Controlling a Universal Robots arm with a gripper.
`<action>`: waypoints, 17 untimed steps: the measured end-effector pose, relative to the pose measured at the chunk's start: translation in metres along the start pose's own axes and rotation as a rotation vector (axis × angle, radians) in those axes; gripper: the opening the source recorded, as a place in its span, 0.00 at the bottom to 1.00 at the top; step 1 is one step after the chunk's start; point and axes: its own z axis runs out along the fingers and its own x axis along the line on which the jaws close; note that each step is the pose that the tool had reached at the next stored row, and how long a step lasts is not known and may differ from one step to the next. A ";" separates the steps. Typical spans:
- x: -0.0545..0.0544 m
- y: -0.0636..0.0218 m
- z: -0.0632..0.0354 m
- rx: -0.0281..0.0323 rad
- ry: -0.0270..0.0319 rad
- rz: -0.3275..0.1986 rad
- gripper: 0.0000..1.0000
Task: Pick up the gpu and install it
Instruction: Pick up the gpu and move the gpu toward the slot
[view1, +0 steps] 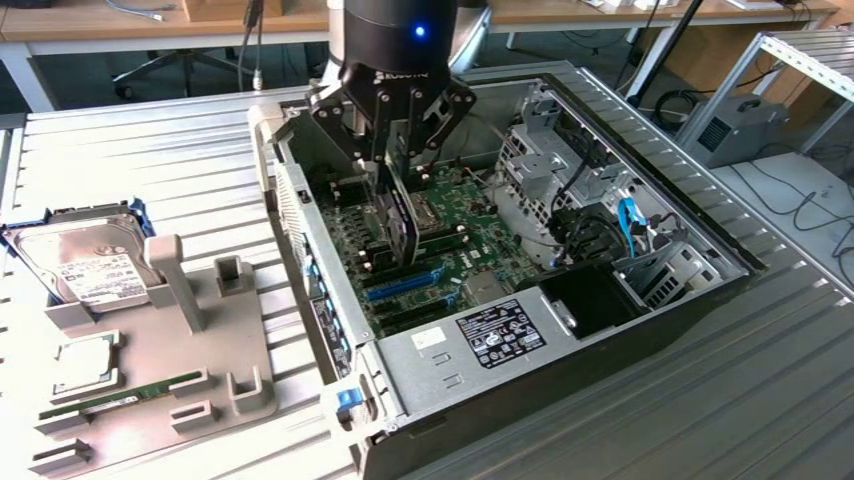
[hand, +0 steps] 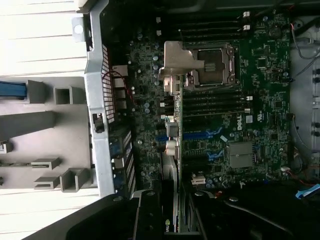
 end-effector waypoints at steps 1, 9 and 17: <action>-0.002 0.0003 0.0010 0.0000 0.0001 0.000 0.26; -0.015 0.0025 0.0066 0.0000 0.0007 0.000 0.26; -0.026 0.0075 0.0116 0.0002 0.0011 0.000 0.26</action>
